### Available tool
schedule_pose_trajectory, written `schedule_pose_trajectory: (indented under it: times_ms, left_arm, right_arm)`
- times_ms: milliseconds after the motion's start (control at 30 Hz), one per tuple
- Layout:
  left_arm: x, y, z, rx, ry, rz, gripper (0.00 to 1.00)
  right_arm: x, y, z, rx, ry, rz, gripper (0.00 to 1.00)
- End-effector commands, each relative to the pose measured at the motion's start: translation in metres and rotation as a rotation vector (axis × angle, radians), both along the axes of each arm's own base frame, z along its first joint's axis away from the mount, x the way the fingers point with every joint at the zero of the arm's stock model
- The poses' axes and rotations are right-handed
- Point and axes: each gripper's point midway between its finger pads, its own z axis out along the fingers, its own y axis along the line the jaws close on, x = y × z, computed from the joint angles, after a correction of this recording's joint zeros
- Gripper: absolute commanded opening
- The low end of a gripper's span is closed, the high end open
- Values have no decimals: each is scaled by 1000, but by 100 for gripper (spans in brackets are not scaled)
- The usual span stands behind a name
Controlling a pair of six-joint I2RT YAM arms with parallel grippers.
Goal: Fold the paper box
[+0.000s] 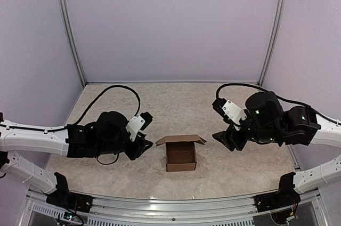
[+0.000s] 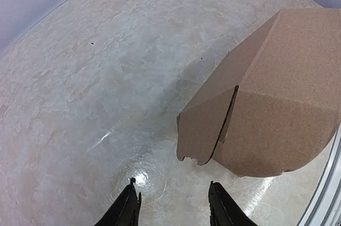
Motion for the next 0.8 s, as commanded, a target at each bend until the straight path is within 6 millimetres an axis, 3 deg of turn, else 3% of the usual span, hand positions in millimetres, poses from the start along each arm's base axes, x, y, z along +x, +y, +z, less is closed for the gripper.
schedule_pose_trajectory:
  times_ms: [0,100,233,467,767]
  left_arm:
    - [-5,0,-6,35,-60,-49,45]
    - [-14,-8,-8,14,-55,-106,46]
    - [-11,-19,-9,8,-67,-109,45]
    - [-5,-33,-8,3,-100,-128,40]
    - [4,-39,-7,17,-128,-116,33]
  right_arm:
    - [12,-16,8,181,41,-132,69]
    - [21,-27,7,251,52,-199,65]
    - [28,-28,-3,320,102,-222,62]
    - [33,-17,-39,304,204,-210,62]
    - [29,-8,-61,293,270,-184,62]
